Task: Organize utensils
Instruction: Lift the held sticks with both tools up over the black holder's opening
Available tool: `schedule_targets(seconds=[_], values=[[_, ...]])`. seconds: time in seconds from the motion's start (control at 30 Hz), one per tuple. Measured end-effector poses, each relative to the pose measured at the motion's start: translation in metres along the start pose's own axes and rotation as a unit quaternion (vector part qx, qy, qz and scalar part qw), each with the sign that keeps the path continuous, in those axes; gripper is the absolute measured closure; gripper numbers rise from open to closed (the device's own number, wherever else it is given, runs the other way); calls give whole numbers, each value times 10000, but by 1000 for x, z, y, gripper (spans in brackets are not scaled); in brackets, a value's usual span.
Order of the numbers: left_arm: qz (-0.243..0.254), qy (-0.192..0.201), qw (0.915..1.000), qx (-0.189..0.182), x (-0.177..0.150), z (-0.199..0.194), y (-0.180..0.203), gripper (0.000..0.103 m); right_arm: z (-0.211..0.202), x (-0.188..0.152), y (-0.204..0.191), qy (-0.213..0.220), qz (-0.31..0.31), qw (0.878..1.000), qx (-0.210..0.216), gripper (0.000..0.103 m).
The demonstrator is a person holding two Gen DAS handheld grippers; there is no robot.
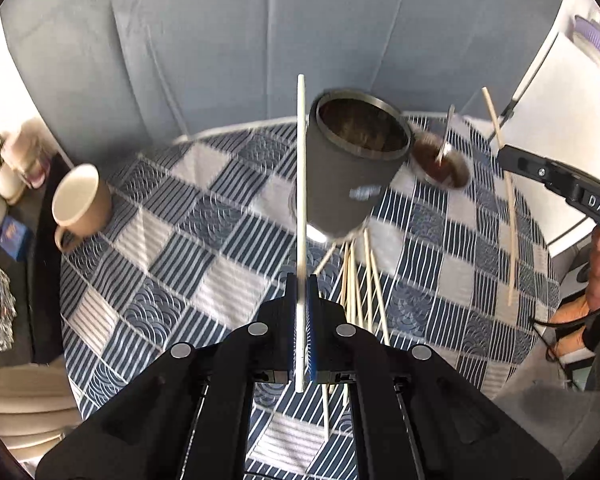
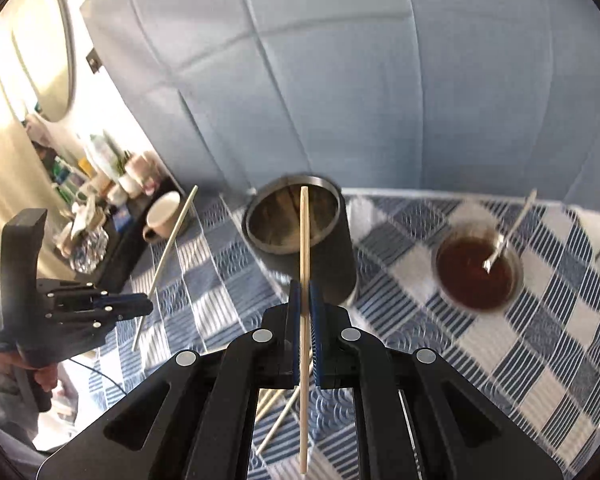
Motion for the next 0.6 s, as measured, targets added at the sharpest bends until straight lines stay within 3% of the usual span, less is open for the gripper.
schedule_targets(seconds=[0.3, 0.5, 0.6], values=[[2, 926, 9943, -534, 66, -19, 24, 98, -16, 60, -12, 941, -399, 9947, 112, 98], [124, 1482, 9828, -1096, 103, -22, 41, 98, -23, 96, -21, 1614, -873, 9829, 144, 98], [246, 1686, 9770, -1280, 118, -16, 49, 98, -17, 111, -24, 1713, -1034, 9796, 192, 98]])
Point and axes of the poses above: each gripper's, at about its wrist camera, not at the fingertips, and z roughly the way its jaws point, y to its right, x to its top, the point moved 9 cm from there along z, roughly the way its jaws point, and after that the axes turned 3 degrees about -z, right-handed, at the moved point
